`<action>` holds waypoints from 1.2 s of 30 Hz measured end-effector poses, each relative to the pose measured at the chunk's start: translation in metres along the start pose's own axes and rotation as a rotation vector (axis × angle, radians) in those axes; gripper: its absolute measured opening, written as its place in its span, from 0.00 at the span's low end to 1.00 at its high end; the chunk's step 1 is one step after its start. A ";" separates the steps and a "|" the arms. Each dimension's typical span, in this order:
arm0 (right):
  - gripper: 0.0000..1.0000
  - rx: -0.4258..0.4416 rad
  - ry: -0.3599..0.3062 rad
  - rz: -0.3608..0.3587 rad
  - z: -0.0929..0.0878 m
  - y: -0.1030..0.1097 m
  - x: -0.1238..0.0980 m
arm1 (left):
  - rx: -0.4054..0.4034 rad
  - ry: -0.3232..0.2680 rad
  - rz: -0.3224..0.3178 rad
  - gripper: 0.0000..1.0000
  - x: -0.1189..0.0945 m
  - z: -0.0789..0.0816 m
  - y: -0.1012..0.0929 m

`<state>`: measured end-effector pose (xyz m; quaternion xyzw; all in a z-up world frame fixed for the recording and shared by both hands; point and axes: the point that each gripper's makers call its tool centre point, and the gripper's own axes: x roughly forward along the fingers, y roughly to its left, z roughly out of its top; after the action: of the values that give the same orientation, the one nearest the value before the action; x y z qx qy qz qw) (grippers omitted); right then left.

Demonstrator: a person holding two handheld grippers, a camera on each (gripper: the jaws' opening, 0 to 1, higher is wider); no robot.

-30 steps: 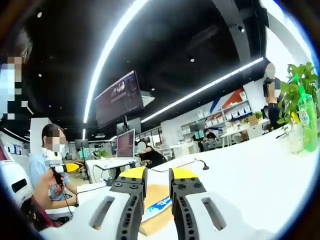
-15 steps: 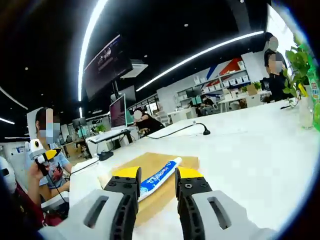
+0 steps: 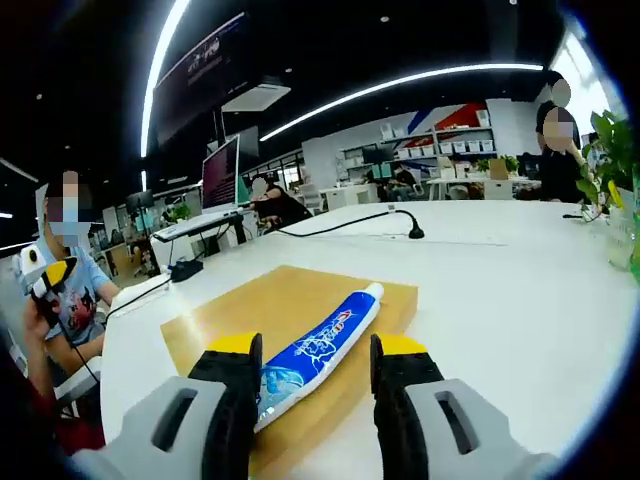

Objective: Pick up the toothpaste unscrew the cap squeeze it onto the small board screw the cap back on and return it to the table

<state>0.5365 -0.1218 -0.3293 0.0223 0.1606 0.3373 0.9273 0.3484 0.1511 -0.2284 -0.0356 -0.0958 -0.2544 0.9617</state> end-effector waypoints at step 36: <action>0.07 -0.225 0.087 0.012 -0.004 0.034 0.013 | 0.014 0.024 -0.024 0.17 0.007 -0.011 -0.009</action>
<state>0.5234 -0.0874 -0.3314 -0.0955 0.1617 0.3593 0.9141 0.3520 0.1386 -0.2378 -0.0249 -0.0864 -0.2656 0.9599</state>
